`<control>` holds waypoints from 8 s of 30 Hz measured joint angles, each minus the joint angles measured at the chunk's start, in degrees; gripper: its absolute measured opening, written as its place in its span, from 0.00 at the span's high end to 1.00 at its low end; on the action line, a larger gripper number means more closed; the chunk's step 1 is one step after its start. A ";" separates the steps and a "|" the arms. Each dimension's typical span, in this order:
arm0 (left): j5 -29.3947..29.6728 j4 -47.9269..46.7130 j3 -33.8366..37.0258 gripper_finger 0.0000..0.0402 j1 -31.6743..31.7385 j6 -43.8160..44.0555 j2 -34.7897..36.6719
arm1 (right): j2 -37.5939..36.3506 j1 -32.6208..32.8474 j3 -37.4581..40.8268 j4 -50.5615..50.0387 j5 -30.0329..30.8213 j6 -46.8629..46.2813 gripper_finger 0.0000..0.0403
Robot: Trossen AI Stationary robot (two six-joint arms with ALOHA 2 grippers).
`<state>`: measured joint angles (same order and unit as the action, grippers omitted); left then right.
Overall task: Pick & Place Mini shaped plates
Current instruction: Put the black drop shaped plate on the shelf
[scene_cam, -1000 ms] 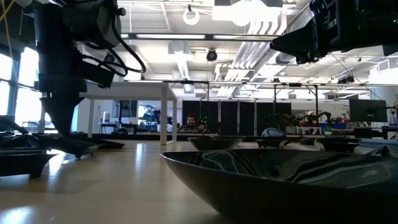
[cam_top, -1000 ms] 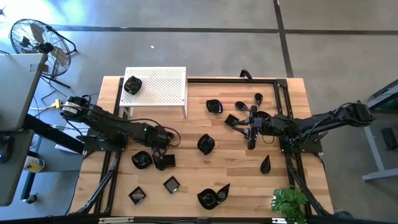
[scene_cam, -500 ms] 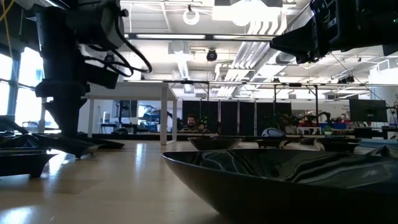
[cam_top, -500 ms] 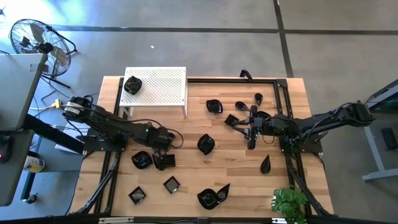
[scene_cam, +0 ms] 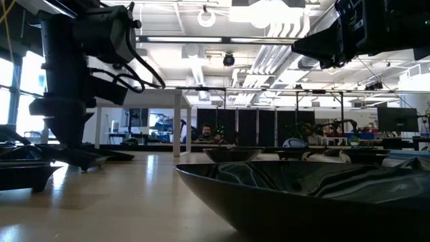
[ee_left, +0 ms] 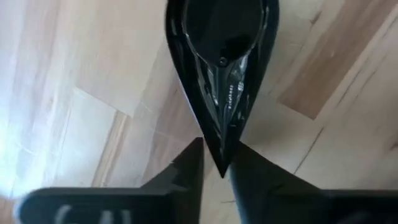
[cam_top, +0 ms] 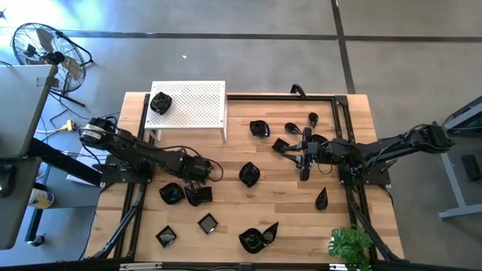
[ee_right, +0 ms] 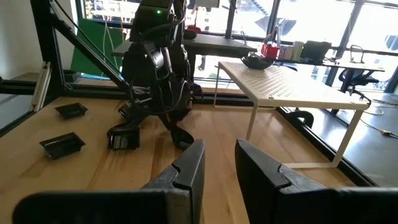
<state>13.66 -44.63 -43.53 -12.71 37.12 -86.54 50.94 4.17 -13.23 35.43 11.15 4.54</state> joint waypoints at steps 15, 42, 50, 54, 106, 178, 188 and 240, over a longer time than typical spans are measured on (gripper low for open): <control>-3.05 -8.09 -4.58 1.00 -0.07 -4.27 0.87 | -0.02 -0.01 0.00 0.01 0.01 0.00 0.81; 8.07 -45.59 -45.15 1.00 11.28 -4.15 2.96 | 0.00 0.00 0.00 0.67 -1.08 0.00 0.81; 13.43 -45.31 -45.69 1.00 27.08 -12.11 2.60 | -0.02 -0.01 0.00 1.04 -1.13 0.00 0.81; 13.11 -45.35 -45.70 1.00 34.70 -16.52 1.78 | -0.02 0.01 0.00 1.41 -1.26 0.00 0.81; 9.23 -45.45 -45.62 1.00 41.59 -21.32 -5.52 | 0.00 -0.01 0.00 1.73 -1.26 0.02 0.81; -4.76 -26.56 -45.70 0.97 53.77 -45.87 -4.81 | -0.02 -0.01 0.00 1.72 -1.26 0.02 0.81; -6.37 -24.06 -45.70 0.69 51.24 -51.82 -4.81 | -0.01 0.00 0.00 1.71 -1.28 0.42 0.81; 1.25 -33.83 -45.62 1.00 46.84 -57.62 -8.17 | 0.00 0.00 0.00 1.67 -1.29 0.44 0.81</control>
<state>14.91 -78.46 -89.14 34.13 -20.50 -94.72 50.94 4.17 -13.23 37.10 9.86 4.97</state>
